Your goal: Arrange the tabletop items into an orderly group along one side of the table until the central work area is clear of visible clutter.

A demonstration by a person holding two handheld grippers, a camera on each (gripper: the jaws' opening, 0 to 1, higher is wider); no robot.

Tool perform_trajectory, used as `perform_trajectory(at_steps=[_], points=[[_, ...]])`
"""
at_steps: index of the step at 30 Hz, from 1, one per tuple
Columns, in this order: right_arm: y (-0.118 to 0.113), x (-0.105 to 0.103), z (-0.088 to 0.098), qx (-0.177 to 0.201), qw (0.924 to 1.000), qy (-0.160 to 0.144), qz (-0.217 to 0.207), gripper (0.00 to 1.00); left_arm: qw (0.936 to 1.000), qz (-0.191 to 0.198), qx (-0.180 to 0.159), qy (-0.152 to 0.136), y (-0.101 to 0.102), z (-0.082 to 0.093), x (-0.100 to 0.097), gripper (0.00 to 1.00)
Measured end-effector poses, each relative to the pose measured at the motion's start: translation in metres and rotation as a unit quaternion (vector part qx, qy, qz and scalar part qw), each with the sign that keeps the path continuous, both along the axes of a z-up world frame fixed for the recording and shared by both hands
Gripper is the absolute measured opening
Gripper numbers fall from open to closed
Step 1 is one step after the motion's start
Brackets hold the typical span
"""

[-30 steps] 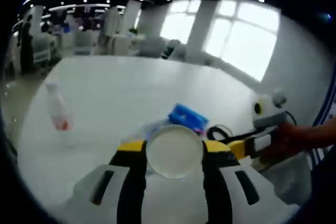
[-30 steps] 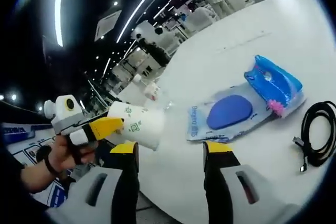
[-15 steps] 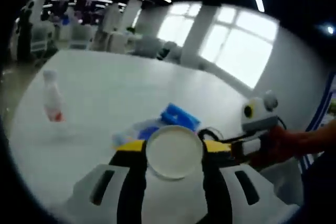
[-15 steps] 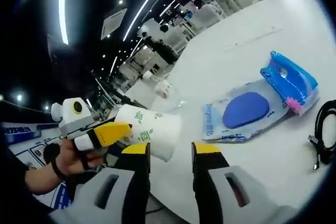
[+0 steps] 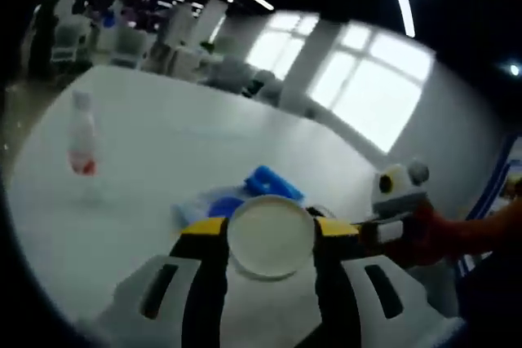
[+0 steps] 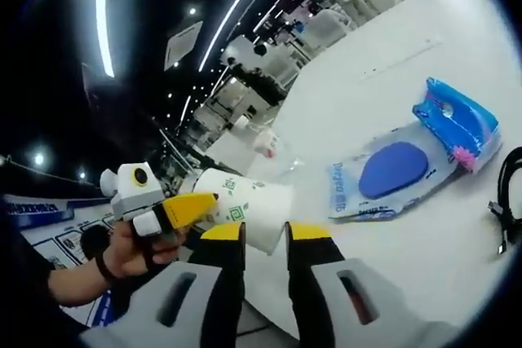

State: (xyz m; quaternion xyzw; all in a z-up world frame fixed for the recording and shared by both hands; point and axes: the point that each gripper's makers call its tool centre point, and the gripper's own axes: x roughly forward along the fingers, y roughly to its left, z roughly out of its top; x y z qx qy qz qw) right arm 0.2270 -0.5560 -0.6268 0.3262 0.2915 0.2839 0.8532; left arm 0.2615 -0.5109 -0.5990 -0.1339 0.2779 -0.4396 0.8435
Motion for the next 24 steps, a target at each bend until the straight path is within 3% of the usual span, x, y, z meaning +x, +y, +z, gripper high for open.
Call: perform_trajectory(at_steps=[4, 6, 15, 17, 24], points=[[-0.001, -0.002, 0.005, 0.024, 0.9997, -0.002, -0.006, 0.15, 0.9998, 0.0, -0.021, 0.006, 0.004, 0.004, 0.0, 0.38], [-0.001, -0.002, 0.005, 0.031, 0.9995, 0.0, -0.008, 0.14, 0.9982, 0.0, -0.059, 0.012, 0.001, 0.015, -0.002, 0.38], [0.002, -0.002, 0.014, 0.058, 0.9983, -0.009, -0.003, 0.25, 0.9957, 0.008, -0.089, 0.024, 0.006, 0.025, -0.006, 0.38], [0.01, -0.004, 0.024, 0.085, 0.9961, -0.019, 0.013, 0.25, 0.9942, 0.012, -0.103, 0.031, 0.007, 0.026, -0.004, 0.38], [0.022, -0.005, 0.031, 0.081, 0.9955, -0.036, 0.033, 0.24, 0.9923, 0.003, -0.114, 0.047, 0.002, 0.024, -0.007, 0.38]])
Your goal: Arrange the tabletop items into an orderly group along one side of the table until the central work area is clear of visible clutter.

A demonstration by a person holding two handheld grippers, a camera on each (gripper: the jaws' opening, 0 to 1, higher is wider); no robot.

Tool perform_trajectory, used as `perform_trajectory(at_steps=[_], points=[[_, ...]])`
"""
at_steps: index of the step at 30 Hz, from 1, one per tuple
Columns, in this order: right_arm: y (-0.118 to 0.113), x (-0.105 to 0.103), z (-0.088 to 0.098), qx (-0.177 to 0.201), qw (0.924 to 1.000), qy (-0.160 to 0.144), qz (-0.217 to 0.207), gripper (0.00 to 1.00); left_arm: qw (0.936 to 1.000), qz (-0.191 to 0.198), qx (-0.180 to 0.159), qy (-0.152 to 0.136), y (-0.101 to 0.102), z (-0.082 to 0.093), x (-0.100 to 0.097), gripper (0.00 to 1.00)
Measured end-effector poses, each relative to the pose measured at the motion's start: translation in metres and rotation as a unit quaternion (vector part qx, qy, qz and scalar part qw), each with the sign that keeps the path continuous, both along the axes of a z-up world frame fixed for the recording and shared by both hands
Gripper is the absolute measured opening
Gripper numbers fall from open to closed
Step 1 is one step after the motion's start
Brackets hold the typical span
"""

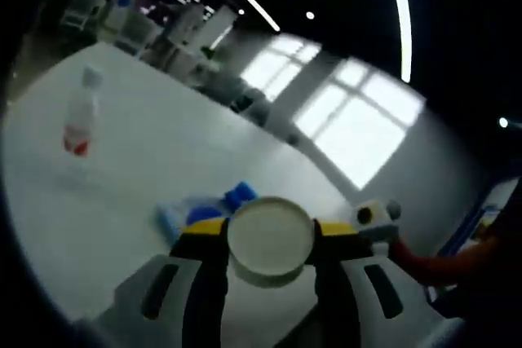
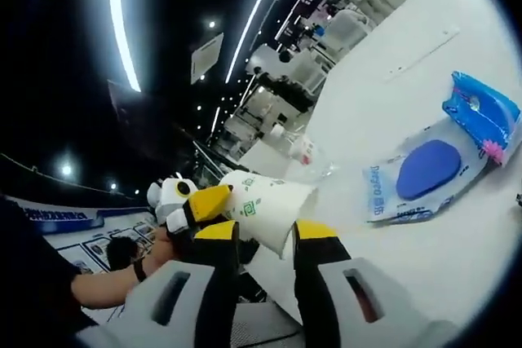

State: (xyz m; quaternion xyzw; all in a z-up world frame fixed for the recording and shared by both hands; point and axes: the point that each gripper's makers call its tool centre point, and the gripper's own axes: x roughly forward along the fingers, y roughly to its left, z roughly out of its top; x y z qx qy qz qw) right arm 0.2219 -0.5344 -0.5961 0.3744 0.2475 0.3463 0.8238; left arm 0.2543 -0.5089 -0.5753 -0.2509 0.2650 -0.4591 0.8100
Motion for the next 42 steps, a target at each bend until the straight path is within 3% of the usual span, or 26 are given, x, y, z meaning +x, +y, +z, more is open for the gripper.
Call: perform_trajectory(at_steps=[4, 7, 10, 28, 29, 31, 32, 37, 42], points=[[-0.007, 0.002, -0.011, -0.042, 0.9991, -0.002, -0.008, 0.16, 1.0, 0.004, -0.002, 0.003, 0.0, -0.003, 0.002, 0.38], [-0.011, 0.003, -0.014, -0.092, 0.9956, -0.017, -0.011, 0.15, 0.9998, -0.003, 0.019, -0.004, -0.002, -0.011, 0.0, 0.38], [-0.012, 0.003, -0.016, -0.108, 0.9939, -0.021, -0.009, 0.14, 0.9993, -0.011, 0.032, -0.014, -0.005, -0.015, -0.002, 0.38], [-0.012, -0.008, -0.005, -0.124, 0.9905, -0.058, -0.014, 0.03, 0.9993, -0.032, 0.016, 0.009, -0.015, -0.028, 0.008, 0.46], [-0.011, -0.008, -0.005, -0.125, 0.9902, -0.061, -0.012, 0.01, 0.9993, -0.032, 0.016, 0.011, -0.015, -0.029, 0.008, 0.45], [-0.007, -0.009, -0.002, -0.134, 0.9882, -0.073, -0.007, 0.0, 0.9985, -0.039, 0.036, 0.012, -0.015, -0.036, 0.006, 0.32], [-0.01, -0.006, -0.006, -0.161, 0.9836, -0.079, -0.009, 0.0, 0.9985, -0.042, 0.032, 0.016, -0.016, -0.036, 0.004, 0.29], [-0.002, -0.007, -0.008, -0.156, 0.9851, -0.073, 0.003, 0.0, 0.999, -0.03, 0.019, 0.026, -0.016, -0.038, 0.003, 0.29], [-0.006, -0.006, -0.011, -0.163, 0.9842, -0.069, -0.007, 0.0, 0.9988, -0.026, 0.03, 0.028, -0.012, -0.043, 0.0, 0.32]])
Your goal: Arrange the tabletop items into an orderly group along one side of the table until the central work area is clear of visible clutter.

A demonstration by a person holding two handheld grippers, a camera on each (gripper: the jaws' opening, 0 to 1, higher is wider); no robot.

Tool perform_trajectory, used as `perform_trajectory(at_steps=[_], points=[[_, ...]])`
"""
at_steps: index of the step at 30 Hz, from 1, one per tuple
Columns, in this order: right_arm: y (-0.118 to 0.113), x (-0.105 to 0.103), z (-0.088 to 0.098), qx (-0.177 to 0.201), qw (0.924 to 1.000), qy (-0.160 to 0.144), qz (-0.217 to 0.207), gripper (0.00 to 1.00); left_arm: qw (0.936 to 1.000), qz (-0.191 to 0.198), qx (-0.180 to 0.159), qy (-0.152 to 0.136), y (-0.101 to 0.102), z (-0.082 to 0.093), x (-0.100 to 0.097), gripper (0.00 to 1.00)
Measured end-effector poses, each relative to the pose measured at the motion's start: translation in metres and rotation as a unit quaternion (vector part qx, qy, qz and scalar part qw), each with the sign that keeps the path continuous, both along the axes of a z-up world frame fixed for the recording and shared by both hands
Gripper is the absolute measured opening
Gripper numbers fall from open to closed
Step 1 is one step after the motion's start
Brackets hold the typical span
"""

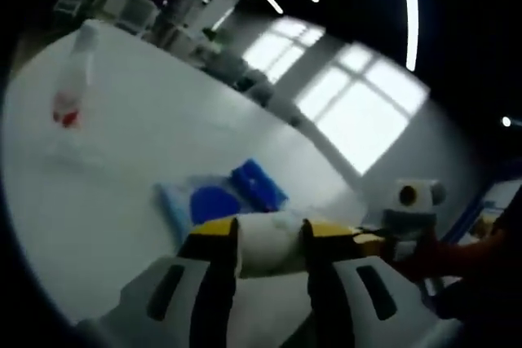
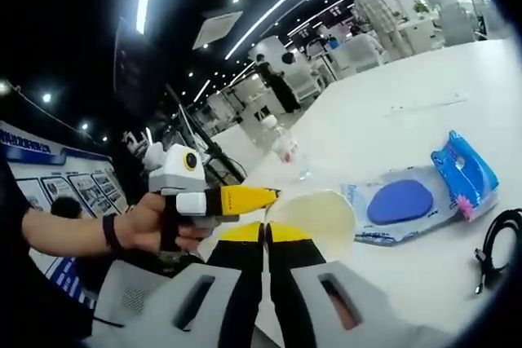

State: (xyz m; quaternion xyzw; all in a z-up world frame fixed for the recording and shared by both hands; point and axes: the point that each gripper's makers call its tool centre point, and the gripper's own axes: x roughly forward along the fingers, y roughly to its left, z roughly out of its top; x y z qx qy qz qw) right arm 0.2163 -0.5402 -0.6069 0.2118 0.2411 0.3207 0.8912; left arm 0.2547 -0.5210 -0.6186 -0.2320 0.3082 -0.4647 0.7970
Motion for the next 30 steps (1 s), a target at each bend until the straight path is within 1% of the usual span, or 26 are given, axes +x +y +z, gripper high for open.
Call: perform_trajectory(at_steps=[1, 2, 5, 7, 8, 9, 11, 13, 14, 15, 16, 17, 18, 19, 20, 21, 22, 23, 24, 25, 28, 29, 30], points=[[-0.001, 0.0, 0.0, 0.002, 1.0, 0.001, -0.001, 0.0, 0.9998, 0.003, 0.016, -0.007, 0.005, -0.003, 0.001, 0.35], [-0.002, 0.0, 0.0, 0.001, 1.0, 0.001, -0.002, 0.0, 0.9996, 0.009, 0.023, -0.012, 0.009, -0.004, 0.002, 0.38], [-0.004, 0.0, -0.003, -0.007, 1.0, 0.003, -0.001, 0.0, 0.9992, 0.016, 0.032, -0.02, 0.018, -0.004, 0.004, 0.41], [-0.006, 0.0, -0.004, -0.016, 0.9999, 0.003, 0.0, 0.0, 0.9975, 0.022, 0.055, -0.04, 0.025, -0.005, 0.008, 0.44], [-0.007, 0.0, -0.005, -0.017, 0.9998, 0.003, 0.001, 0.0, 0.9948, 0.017, 0.079, -0.062, 0.029, -0.005, 0.009, 0.46], [-0.008, 0.0, -0.005, -0.019, 0.9998, 0.004, 0.001, 0.0, 0.9926, 0.01, 0.094, -0.075, 0.03, -0.006, 0.008, 0.48], [-0.008, 0.0, -0.005, -0.025, 0.9997, 0.004, 0.002, 0.0, 0.9845, -0.018, 0.135, -0.11, 0.032, -0.007, 0.004, 0.54], [-0.008, 0.001, -0.006, -0.031, 0.9995, 0.004, 0.004, 0.0, 0.9758, -0.044, 0.166, -0.136, 0.031, -0.008, 0.0, 0.61], [-0.008, 0.001, -0.006, -0.034, 0.9994, 0.005, 0.005, 0.0, 0.9663, -0.061, 0.192, -0.16, 0.031, -0.009, -0.002, 0.65], [-0.007, 0.002, -0.006, -0.036, 0.9993, 0.005, 0.007, 0.0, 0.953, -0.075, 0.225, -0.188, 0.033, -0.011, -0.002, 0.67], [-0.007, 0.002, -0.006, -0.037, 0.9993, 0.005, 0.008, 0.0, 0.9474, -0.079, 0.237, -0.199, 0.033, -0.011, -0.002, 0.69], [-0.005, 0.002, -0.005, -0.043, 0.999, 0.005, 0.011, 0.0, 0.9256, -0.093, 0.277, -0.241, 0.036, -0.014, 0.006, 0.7], [-0.004, 0.002, -0.006, -0.046, 0.9988, 0.005, 0.014, 0.0, 0.9167, -0.104, 0.289, -0.255, 0.035, -0.015, 0.005, 0.71], [-0.003, 0.002, -0.006, -0.05, 0.9986, 0.005, 0.017, 0.0, 0.9038, -0.117, 0.306, -0.275, 0.033, -0.016, 0.005, 0.74], [-0.001, 0.002, -0.006, -0.052, 0.9984, 0.003, 0.021, 0.0, 0.8964, -0.126, 0.315, -0.285, 0.031, -0.018, 0.004, 0.78], [0.001, 0.002, -0.005, -0.054, 0.9983, 0.002, 0.023, 0.0, 0.8905, -0.136, 0.321, -0.292, 0.028, -0.018, 0.002, 0.8], [0.003, 0.002, -0.005, -0.057, 0.998, 0.002, 0.026, 0.0, 0.882, -0.15, 0.327, -0.304, 0.024, -0.02, 0.0, 0.81], [0.004, 0.003, -0.004, -0.059, 0.9979, 0.001, 0.028, 0.0, 0.8763, -0.158, 0.331, -0.312, 0.021, -0.021, -0.002, 0.82], [0.006, 0.003, -0.003, -0.062, 0.9976, -0.001, 0.031, 0.0, 0.8668, -0.165, 0.34, -0.325, 0.018, -0.023, -0.002, 0.82], [0.007, 0.003, -0.003, -0.062, 0.9975, -0.001, 0.032, 0.0, 0.8634, -0.167, 0.343, -0.33, 0.017, -0.023, -0.003, 0.82], [0.012, 0.003, -0.002, -0.071, 0.9967, -0.002, 0.041, 0.0, 0.8385, -0.192, 0.358, -0.363, 0.007, -0.026, -0.006, 0.81], [0.014, 0.003, -0.001, -0.074, 0.9963, -0.002, 0.044, 0.0, 0.8284, -0.201, 0.365, -0.374, 0.004, -0.027, -0.009, 0.8], [0.015, 0.002, 0.0, -0.077, 0.996, -0.004, 0.046, 0.0, 0.8231, -0.207, 0.367, -0.381, 0.001, -0.028, -0.01, 0.77]])
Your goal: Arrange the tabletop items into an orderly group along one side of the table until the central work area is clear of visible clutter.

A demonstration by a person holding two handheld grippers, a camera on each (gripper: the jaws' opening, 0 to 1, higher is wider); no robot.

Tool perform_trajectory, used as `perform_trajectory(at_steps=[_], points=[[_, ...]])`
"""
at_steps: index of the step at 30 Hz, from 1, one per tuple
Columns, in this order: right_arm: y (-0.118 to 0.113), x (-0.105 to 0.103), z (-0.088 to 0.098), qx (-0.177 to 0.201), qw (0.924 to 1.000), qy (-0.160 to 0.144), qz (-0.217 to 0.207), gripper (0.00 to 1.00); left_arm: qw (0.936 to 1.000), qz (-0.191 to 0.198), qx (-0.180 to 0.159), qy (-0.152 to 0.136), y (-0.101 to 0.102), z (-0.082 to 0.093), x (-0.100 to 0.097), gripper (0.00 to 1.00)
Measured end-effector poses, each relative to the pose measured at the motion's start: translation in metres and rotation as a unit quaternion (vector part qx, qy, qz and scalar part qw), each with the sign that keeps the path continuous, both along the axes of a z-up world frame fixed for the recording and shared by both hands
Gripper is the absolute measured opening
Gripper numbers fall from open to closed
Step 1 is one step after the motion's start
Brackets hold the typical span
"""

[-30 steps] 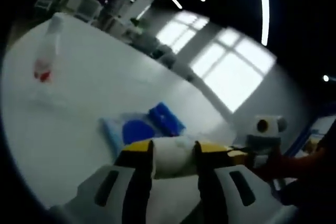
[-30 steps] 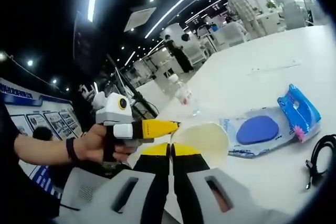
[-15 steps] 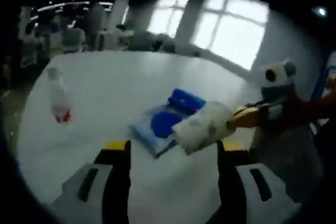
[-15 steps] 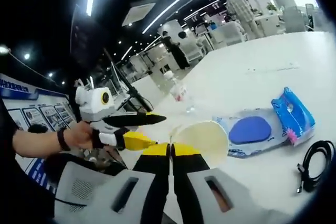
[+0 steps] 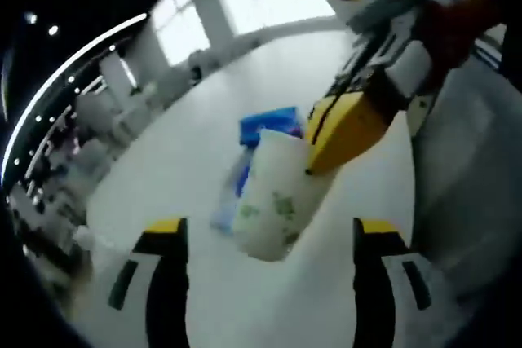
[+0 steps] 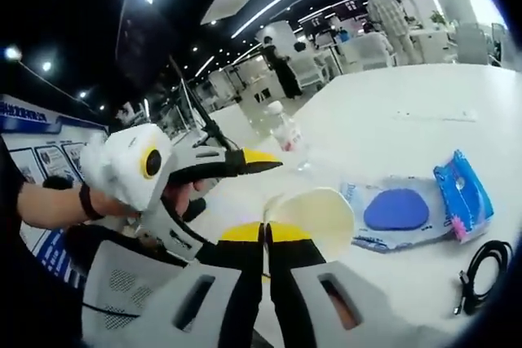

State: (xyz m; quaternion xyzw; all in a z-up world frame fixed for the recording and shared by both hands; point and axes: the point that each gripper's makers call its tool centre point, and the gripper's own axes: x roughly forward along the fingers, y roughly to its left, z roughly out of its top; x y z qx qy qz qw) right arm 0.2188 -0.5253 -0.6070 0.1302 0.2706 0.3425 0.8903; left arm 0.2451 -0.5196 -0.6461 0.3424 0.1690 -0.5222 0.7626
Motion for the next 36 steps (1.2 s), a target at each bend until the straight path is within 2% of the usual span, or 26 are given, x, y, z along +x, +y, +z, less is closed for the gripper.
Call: perform_trajectory(at_steps=[2, 5, 8, 18, 20, 24, 26, 28, 31, 36], points=[[0.002, 0.0, 0.001, -0.003, 1.0, -0.002, 0.003, 0.0, 0.9998, -0.009, 0.011, -0.01, -0.004, -0.002, -0.002, 0.7], [0.004, 0.0, 0.0, -0.008, 1.0, -0.002, 0.006, 0.0, 0.9999, -0.009, 0.01, -0.01, -0.009, -0.007, -0.004, 0.61], [0.006, -0.002, -0.001, -0.019, 0.9997, -0.004, 0.014, 0.0, 0.9998, 0.0, 0.004, -0.018, -0.01, -0.005, -0.001, 0.41], [0.004, 0.001, 0.0, -0.026, 0.9996, -0.012, 0.008, 0.01, 0.9993, 0.026, -0.026, 0.008, -0.006, -0.007, 0.001, 0.39], [0.002, 0.002, -0.001, -0.034, 0.9994, -0.011, 0.005, 0.05, 0.9985, 0.038, -0.036, 0.016, -0.003, -0.007, 0.004, 0.39], [-0.012, 0.005, 0.001, -0.045, 0.9987, -0.018, -0.015, 0.24, 0.9937, 0.078, -0.07, 0.041, 0.006, -0.007, 0.011, 0.37], [-0.017, 0.006, 0.002, -0.036, 0.9989, -0.016, -0.025, 0.23, 0.9903, 0.09, -0.089, 0.058, 0.007, -0.008, 0.013, 0.36], [-0.016, 0.009, -0.001, -0.01, 0.9993, -0.001, -0.035, 0.2, 0.9894, 0.092, -0.093, 0.064, 0.008, -0.01, 0.014, 0.35], [-0.011, 0.011, -0.009, -0.019, 0.9994, 0.005, -0.028, 0.2, 0.9897, 0.09, -0.083, 0.074, 0.007, -0.021, 0.009, 0.35], [-0.013, 0.01, -0.002, -0.023, 0.9993, -0.011, -0.029, 0.22, 0.9882, 0.097, -0.09, 0.078, 0.011, -0.02, 0.006, 0.35]])
